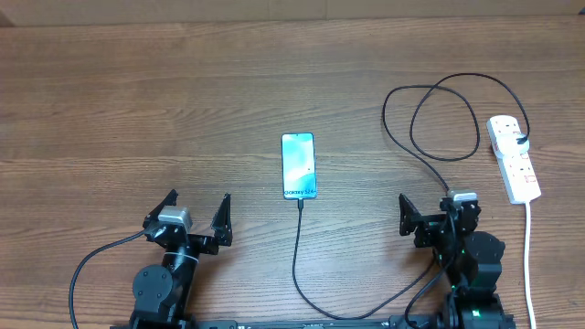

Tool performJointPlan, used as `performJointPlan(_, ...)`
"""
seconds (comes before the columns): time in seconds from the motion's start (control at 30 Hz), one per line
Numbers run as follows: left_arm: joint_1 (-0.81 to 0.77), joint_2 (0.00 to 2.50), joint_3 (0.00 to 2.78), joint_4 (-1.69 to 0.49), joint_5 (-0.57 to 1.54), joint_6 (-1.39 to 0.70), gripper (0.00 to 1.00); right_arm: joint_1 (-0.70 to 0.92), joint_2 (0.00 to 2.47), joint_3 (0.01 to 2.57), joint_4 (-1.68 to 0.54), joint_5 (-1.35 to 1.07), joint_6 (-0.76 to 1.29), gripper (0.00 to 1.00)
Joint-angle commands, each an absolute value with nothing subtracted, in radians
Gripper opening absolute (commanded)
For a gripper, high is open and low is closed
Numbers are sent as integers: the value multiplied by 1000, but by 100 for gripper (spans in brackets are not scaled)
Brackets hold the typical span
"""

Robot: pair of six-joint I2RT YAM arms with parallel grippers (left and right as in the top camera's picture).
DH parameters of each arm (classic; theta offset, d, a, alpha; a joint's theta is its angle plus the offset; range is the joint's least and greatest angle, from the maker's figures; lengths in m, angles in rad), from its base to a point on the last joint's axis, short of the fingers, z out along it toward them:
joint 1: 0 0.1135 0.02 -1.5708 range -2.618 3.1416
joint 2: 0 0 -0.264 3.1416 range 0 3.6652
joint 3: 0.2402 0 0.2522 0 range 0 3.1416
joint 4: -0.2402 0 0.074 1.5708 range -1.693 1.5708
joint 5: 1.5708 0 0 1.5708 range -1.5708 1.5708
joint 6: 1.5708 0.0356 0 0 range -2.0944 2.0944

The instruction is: Plug charger to phone and switch on socket

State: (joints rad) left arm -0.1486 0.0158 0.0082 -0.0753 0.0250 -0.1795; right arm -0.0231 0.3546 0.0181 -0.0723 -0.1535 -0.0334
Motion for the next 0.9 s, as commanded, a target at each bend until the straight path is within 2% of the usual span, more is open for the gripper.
performJointPlan(0.0,-144,4,5,-78,19,-160,100,-4,312,8,-70,-159,-53,100)
performJointPlan(0.87,-144,5,5,-78,19,-160,100,0,2,8,-71,-159,-50,100)
